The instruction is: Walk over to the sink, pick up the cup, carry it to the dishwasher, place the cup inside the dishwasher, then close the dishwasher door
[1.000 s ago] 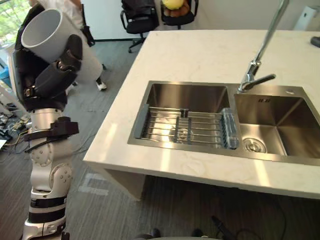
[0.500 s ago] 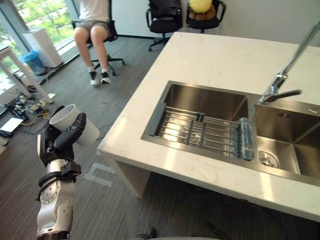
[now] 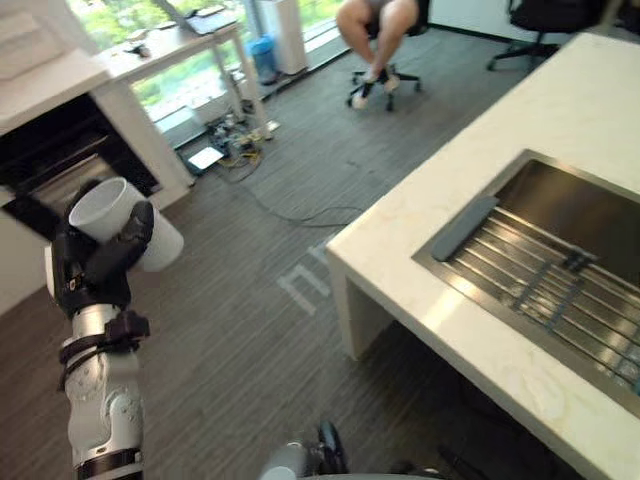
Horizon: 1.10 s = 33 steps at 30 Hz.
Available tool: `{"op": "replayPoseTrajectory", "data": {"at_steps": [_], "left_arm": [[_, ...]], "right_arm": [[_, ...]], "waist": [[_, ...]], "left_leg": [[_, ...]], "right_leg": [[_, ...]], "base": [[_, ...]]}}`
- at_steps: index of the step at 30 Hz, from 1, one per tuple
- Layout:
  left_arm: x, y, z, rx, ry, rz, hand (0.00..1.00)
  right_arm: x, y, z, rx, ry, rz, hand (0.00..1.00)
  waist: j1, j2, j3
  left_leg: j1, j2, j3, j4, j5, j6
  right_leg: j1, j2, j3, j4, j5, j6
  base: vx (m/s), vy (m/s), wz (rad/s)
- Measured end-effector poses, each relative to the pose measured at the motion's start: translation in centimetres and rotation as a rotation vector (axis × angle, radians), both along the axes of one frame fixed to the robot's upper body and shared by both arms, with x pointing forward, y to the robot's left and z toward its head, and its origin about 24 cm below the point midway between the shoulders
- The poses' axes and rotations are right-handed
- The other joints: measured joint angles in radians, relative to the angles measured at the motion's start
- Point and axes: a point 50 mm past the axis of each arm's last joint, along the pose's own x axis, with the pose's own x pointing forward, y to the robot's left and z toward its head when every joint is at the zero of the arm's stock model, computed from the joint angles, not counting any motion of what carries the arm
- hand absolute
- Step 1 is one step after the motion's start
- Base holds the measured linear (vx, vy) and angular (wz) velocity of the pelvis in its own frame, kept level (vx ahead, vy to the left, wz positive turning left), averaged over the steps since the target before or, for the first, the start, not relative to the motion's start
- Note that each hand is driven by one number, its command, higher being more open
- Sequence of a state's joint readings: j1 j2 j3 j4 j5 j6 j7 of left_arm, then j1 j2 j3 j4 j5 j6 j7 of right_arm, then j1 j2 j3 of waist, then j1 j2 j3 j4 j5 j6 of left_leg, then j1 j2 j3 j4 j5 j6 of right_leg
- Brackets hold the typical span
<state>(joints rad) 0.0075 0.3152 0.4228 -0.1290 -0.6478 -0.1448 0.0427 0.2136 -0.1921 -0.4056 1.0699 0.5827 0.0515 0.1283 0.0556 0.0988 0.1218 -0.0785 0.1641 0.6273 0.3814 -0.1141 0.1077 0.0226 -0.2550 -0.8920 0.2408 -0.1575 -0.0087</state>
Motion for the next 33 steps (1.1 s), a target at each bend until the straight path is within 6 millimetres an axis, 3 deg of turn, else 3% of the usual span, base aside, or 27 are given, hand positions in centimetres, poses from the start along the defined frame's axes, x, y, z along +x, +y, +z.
{"op": "replayPoseTrajectory", "data": {"at_steps": [2,3,4,7,9,13,16,17,18,19,20,22,24,25,26,27,28,31,33], "left_arm": [[0.5,-0.7,0.5,0.005,-0.016,-0.025,0.00],[1.1,-1.9,1.2,0.018,-0.036,-0.070,0.00],[1.7,-3.2,1.6,0.036,-0.042,-0.122,0.00],[1.8,-4.8,1.4,0.063,-0.009,-0.187,0.00],[1.1,-4.4,0.4,0.052,0.054,-0.154,0.00],[-0.4,-2.3,0.0,0.039,0.094,-0.033,0.00],[-1.1,-1.2,0.1,0.069,0.110,0.027,0.00],[-1.1,-1.2,0.2,0.084,0.110,0.021,0.00],[-1.1,-1.2,0.3,0.092,0.104,0.012,0.00],[-1.2,-1.1,0.2,0.097,0.088,0.014,0.00],[-1.2,-1.0,0.0,0.090,0.087,0.020,0.00],[-0.9,-1.6,-1.4,0.048,0.118,0.005,0.00],[-0.4,-2.7,-2.5,0.028,0.154,-0.053,0.00],[-0.1,-3.4,-3.0,0.033,0.169,-0.097,0.00],[0.0,-3.6,-3.0,0.037,0.170,-0.116,0.00],[0.0,-4.1,-3.0,0.036,0.164,-0.139,0.00],[-0.2,-4.6,-3.2,0.025,0.166,-0.150,0.00],[-2.0,-4.6,-4.0,0.027,0.205,-0.127,0.00],[-3.4,-4.8,-5.4,-0.010,0.264,-0.117,0.00]], "right_arm": [[-0.1,-0.6,0.2,-0.019,-0.008,-0.011,1.00],[-0.1,-0.9,0.3,-0.026,-0.005,-0.015,1.00],[-0.4,-0.9,0.3,-0.018,0.002,-0.031,1.00],[-1.1,0.7,-0.2,0.029,0.038,-0.050,1.00],[-2.4,1.1,-0.3,0.042,0.078,-0.064,1.00],[-3.2,1.3,-0.4,0.065,0.130,-0.022,1.00],[-3.9,1.3,-0.3,0.041,0.154,0.047,1.00],[-4.1,1.3,-0.2,0.037,0.143,0.061,1.00],[-4.0,1.4,-0.2,0.036,0.132,0.080,1.00],[-3.8,1.7,-0.2,0.041,0.111,0.104,1.00],[-3.6,1.9,-0.2,0.043,0.092,0.124,1.00],[-2.9,2.7,-0.3,0.045,0.053,0.201,1.00],[-2.9,3.0,-0.3,0.054,0.051,0.213,1.00],[-2.9,3.0,-0.3,0.053,0.048,0.210,1.00],[-2.9,3.1,-0.4,0.056,0.051,0.210,1.00],[-2.4,3.5,-0.7,0.073,0.055,0.223,1.00],[-1.5,3.2,-0.8,0.067,0.045,0.256,1.00],[2.7,3.4,-0.6,0.062,-0.028,0.342,1.00],[6.4,5.1,-0.4,0.105,-0.094,0.416,1.00]], "waist": [[-0.008,0.012,-0.010],[-0.021,0.023,-0.017],[-0.044,0.018,-0.017],[-0.044,0.007,-0.016],[-0.022,-0.003,-0.024],[0.019,-0.011,-0.029],[0.036,-0.024,-0.030],[0.034,-0.032,-0.026],[0.031,-0.038,-0.026],[0.024,-0.045,-0.030],[0.023,-0.047,-0.030],[0.007,-0.063,-0.036],[-0.014,-0.066,-0.035],[-0.019,-0.072,-0.035],[-0.020,-0.084,-0.039],[-0.026,-0.111,-0.042],[-0.009,-0.108,-0.042],[0.043,-0.109,-0.039],[0.059,-0.104,-0.036]], "left_leg": [[0.096,0.033,0.007,-0.095,0.021,-0.055],[0.113,0.003,-0.012,-0.167,0.031,-0.105],[0.109,-0.030,-0.014,-0.209,0.033,-0.109],[0.138,-0.095,-0.056,-0.333,0.062,-0.100],[0.158,-0.131,-0.100,-0.396,0.085,-0.084],[0.149,-0.161,-0.172,-0.428,0.102,-0.058],[0.145,-0.210,-0.282,-0.444,0.118,-0.032],[0.150,-0.224,-0.350,-0.441,0.128,-0.014],[0.150,-0.224,-0.423,-0.436,0.134,-0.003],[0.134,-0.226,-0.524,-0.422,0.134,-0.001],[0.126,-0.228,-0.574,-0.415,0.135,0.001],[0.093,-0.265,-0.789,-0.386,0.131,0.020],[0.085,-0.289,-0.922,-0.370,0.129,0.022],[0.083,-0.288,-0.939,-0.364,0.129,0.022],[0.083,-0.289,-0.940,-0.366,0.128,0.016],[0.074,-0.288,-0.925,-0.352,0.136,-0.016],[0.058,-0.274,-0.909,-0.342,0.132,-0.038],[0.082,-0.240,-0.877,-0.376,0.148,-0.050],[0.118,-0.211,-0.786,-0.375,0.139,-0.065]], "right_leg": [[0.003,-0.042,-0.041,0.052,-0.010,0.015],[-0.002,-0.095,-0.084,0.125,-0.027,0.027],[0.011,-0.140,-0.145,0.170,-0.029,0.033],[0.049,-0.181,-0.224,0.196,-0.022,0.044],[0.091,-0.184,-0.268,0.165,0.011,0.071],[0.123,-0.172,-0.275,0.121,0.072,0.067],[0.147,-0.215,-0.151,0.194,0.109,0.011],[0.143,-0.226,-0.008,0.257,0.145,-0.034],[0.120,-0.222,0.127,0.310,0.167,-0.038],[0.092,-0.165,0.299,0.342,0.056,0.009],[0.080,-0.127,0.367,0.351,0.009,0.005],[-0.010,0.034,0.667,0.408,-0.113,-0.062],[-0.073,0.138,0.860,0.430,-0.147,-0.033],[-0.096,0.178,0.938,0.374,-0.122,-0.004],[-0.105,0.181,0.968,0.319,-0.067,0.007],[-0.112,0.172,1.000,0.299,-0.007,0.019],[-0.106,0.174,0.973,0.300,-0.005,0.023],[-0.093,0.170,0.885,0.271,0.005,0.039],[-0.024,0.153,0.736,0.185,0.009,0.046]], "base": [[0.00,0.175,0.68],[-0.06,0.256,1.26],[-0.07,0.261,1.37],[-0.07,0.195,1.00],[-0.04,0.122,0.59],[0.04,0.093,0.66],[0.08,0.083,1.38],[0.11,0.118,2.08],[0.12,0.050,2.57],[0.12,-0.026,2.16],[0.12,-0.075,2.46],[0.06,-0.098,2.65],[0.02,-0.114,2.81],[0.01,-0.114,2.65],[0.03,-0.112,2.43],[0.04,-0.141,1.89],[0.04,-0.147,1.41],[0.01,-0.129,-0.14],[-0.02,-0.080,-0.67]]}}
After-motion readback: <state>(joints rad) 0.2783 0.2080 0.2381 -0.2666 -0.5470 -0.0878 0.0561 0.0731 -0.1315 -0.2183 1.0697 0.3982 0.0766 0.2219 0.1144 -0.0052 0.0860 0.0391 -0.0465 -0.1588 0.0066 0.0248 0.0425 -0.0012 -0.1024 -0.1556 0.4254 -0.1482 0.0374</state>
